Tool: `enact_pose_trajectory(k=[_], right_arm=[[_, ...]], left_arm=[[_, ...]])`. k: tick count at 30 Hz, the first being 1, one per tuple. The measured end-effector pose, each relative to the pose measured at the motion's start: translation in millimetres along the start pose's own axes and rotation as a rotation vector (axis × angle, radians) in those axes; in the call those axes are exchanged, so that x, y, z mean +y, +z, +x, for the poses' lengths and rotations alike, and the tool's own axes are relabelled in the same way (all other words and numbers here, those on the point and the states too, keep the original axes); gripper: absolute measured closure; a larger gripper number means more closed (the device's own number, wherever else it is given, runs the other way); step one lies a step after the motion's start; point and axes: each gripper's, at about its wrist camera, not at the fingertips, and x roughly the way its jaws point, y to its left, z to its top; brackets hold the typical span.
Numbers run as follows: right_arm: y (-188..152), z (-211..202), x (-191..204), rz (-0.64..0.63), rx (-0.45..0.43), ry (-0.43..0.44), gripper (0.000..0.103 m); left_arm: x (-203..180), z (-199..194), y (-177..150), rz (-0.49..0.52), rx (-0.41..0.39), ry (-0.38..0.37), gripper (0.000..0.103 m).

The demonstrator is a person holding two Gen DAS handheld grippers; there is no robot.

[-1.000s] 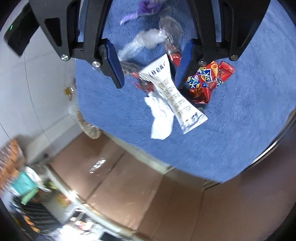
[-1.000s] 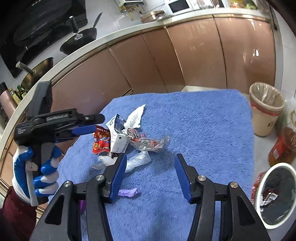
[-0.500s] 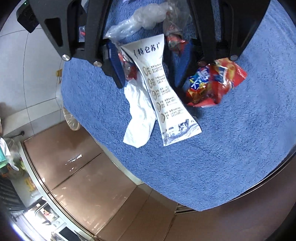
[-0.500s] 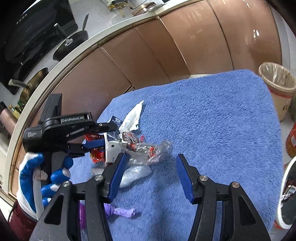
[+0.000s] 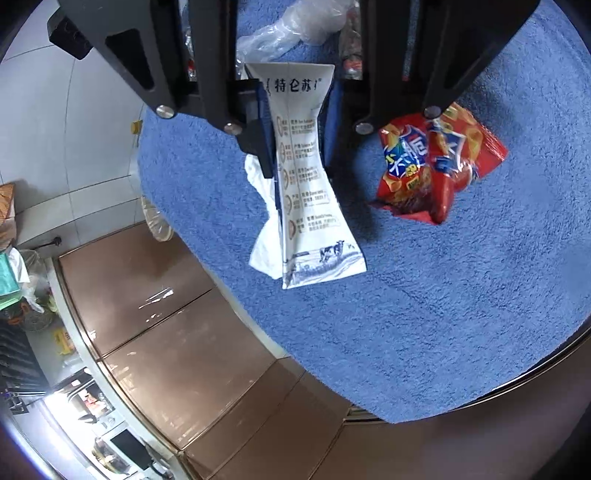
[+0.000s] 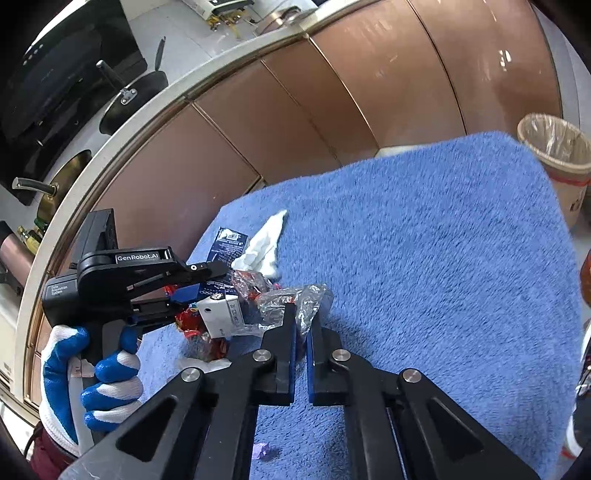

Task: Collect trash
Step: 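Grasp the white printed sachet with the left tool while the right tool grasps a clear plastic wrapper, then carry both items over the white bin and open both tools to drop them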

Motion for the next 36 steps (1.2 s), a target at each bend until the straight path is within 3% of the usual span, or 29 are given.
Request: enact_pose_trajectory(k=[12,20,27,33,36], right_arm=[[1,-81,18,-0.076,-0.116,-0.039,0.099],[-9,-160,-8,-0.062,-0.207,-0.13,0.099],[-34,-231,-67,-0.013,-0.261,-0.326,0.099],[-57,-276,-130,0.055,-0.273,-0.52,0.099],[-65,-285,-160,0.09,-0.263,-0.578,0.099]], left_arm=[[-25,-64,-16,0.071,-0.084,-0.078,0.08],[-93,-90,-58,0.225,-0.078,-0.142,0.08],[-184,-61,-131,0.414,0.032,-0.212,0.08],[-259,1,-214,0.553,0.18,-0.253,0.08],[-285,31,-242,0.593,0.239,-0.257,0.08]])
